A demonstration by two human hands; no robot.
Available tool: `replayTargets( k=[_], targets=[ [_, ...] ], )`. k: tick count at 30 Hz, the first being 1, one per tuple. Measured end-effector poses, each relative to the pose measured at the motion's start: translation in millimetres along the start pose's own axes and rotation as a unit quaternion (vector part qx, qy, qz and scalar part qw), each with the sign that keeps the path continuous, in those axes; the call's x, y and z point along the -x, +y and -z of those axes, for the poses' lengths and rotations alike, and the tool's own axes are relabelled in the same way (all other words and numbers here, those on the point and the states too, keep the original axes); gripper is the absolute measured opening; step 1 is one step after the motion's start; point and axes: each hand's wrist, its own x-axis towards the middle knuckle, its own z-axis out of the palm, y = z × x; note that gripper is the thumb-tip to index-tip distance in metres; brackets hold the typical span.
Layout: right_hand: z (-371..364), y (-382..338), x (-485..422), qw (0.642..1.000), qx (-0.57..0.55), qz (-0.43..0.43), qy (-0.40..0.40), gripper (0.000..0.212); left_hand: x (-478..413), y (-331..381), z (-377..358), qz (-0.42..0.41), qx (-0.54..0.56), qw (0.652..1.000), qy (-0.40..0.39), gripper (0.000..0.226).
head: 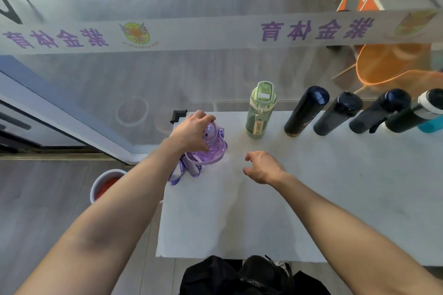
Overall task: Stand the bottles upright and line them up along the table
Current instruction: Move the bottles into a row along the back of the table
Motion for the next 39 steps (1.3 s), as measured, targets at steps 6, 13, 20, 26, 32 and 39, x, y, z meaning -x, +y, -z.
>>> replayTargets(
  k=[6,13,20,26,32,39],
  targets=[
    [2.8,-15.7,-12.8,1.0,-0.002,-0.012,-0.005,0.051,-21.0,-16.1,19.0,-0.047,-0.02,0.999,-0.018,0.116],
    [7.2,-33.4,-23.1,1.0,0.02,0.003,-0.013,0.052,36.6,-36.7,-7.7,-0.093,-0.041,0.994,0.043,0.153],
    [5.3,-39.2,-23.3,1.0,0.016,-0.002,-0.013,0.052,40.5,-45.9,0.2,-0.118,0.041,0.987,0.097,0.101],
    [7.4,-30.2,-18.9,1.0,-0.001,-0.023,-0.011,0.05,2.0,-55.7,21.3,-0.021,0.176,0.956,0.235,0.028],
    [3.3,-20.8,-16.9,0.999,0.003,-0.036,-0.013,0.051,-62.5,-48.9,18.1,0.122,0.112,0.971,0.171,0.03],
    [3.8,-19.8,-19.0,0.999,0.006,-0.034,-0.016,0.051,-15.3,-17.5,5.4,0.064,0.141,0.966,0.205,0.065]
  ],
)
